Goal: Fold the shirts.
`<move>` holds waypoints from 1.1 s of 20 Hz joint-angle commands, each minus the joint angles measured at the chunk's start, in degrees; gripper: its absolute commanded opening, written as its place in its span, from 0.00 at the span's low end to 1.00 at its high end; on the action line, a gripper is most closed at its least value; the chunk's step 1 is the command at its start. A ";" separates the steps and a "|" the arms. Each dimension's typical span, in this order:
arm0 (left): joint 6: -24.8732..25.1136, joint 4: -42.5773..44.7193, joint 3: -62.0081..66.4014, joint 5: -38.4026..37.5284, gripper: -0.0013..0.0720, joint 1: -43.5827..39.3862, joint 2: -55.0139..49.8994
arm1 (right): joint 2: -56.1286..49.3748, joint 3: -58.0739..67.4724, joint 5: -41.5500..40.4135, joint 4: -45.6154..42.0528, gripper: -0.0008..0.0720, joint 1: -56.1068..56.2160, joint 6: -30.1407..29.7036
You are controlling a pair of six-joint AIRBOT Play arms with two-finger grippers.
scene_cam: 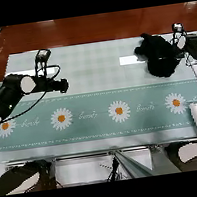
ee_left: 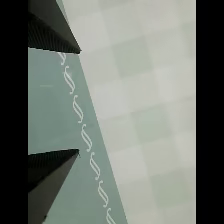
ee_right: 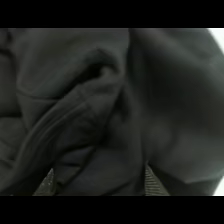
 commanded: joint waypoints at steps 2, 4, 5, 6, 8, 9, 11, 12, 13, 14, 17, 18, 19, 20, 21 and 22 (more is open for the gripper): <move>2.62 7.78 0.00 -12.70 0.98 0.83 1.11 | -3.19 2.34 10.95 4.13 0.30 -0.52 -2.16; 3.50 9.46 0.00 -19.87 0.98 3.21 2.71 | -1.77 3.91 14.51 6.43 0.05 -0.50 -5.49; 3.67 8.20 -0.02 -21.94 0.98 4.63 4.22 | -0.31 5.27 15.15 8.09 0.05 -0.50 -7.10; 3.69 5.73 -0.28 -22.62 0.98 5.84 6.34 | 1.77 7.04 15.06 9.92 0.05 -0.48 -7.98; 5.14 -1.64 -2.40 -20.81 0.98 7.37 12.74 | 7.65 11.96 13.27 13.88 0.05 -0.33 -9.88; 4.72 -5.88 -4.42 -19.26 0.98 7.48 16.61 | 11.19 14.86 11.89 15.67 0.05 -0.20 -11.06; 3.87 -15.63 -9.07 -17.38 0.98 7.45 23.41 | 18.10 20.15 8.41 17.73 0.05 0.72 -12.46; 3.85 -19.12 -11.85 -16.11 0.97 7.45 26.47 | 21.49 22.60 6.95 17.94 0.05 1.77 -13.73; 3.63 -20.22 -14.36 -14.51 0.98 7.45 28.89 | 24.24 24.92 6.47 17.92 0.05 3.06 -14.93; 2.89 -20.11 -16.09 -13.66 0.97 7.48 30.29 | 26.91 27.12 6.58 17.92 0.05 4.55 -16.13; 3.04 -19.74 -17.53 -13.42 0.98 7.50 30.75 | 34.01 31.58 7.78 17.94 0.05 9.73 -18.64; 3.02 -19.67 -17.64 -12.22 0.98 7.50 30.58 | 36.61 31.89 7.76 17.90 0.05 11.63 -19.39; 3.26 -18.56 -17.66 -10.27 0.98 7.52 30.36 | 38.91 31.89 7.89 17.84 0.05 13.18 -20.00; 3.61 -16.04 -17.64 -8.37 0.98 7.54 30.27 | 40.94 31.89 8.04 17.86 0.05 14.51 -20.46; 3.41 -13.99 -17.64 -6.64 0.98 7.65 30.29 | 42.82 31.89 7.98 17.90 0.05 15.78 -20.87; 3.41 -13.90 -17.64 -5.86 0.97 8.00 30.27 | 44.37 31.89 8.24 17.88 0.05 17.03 -21.20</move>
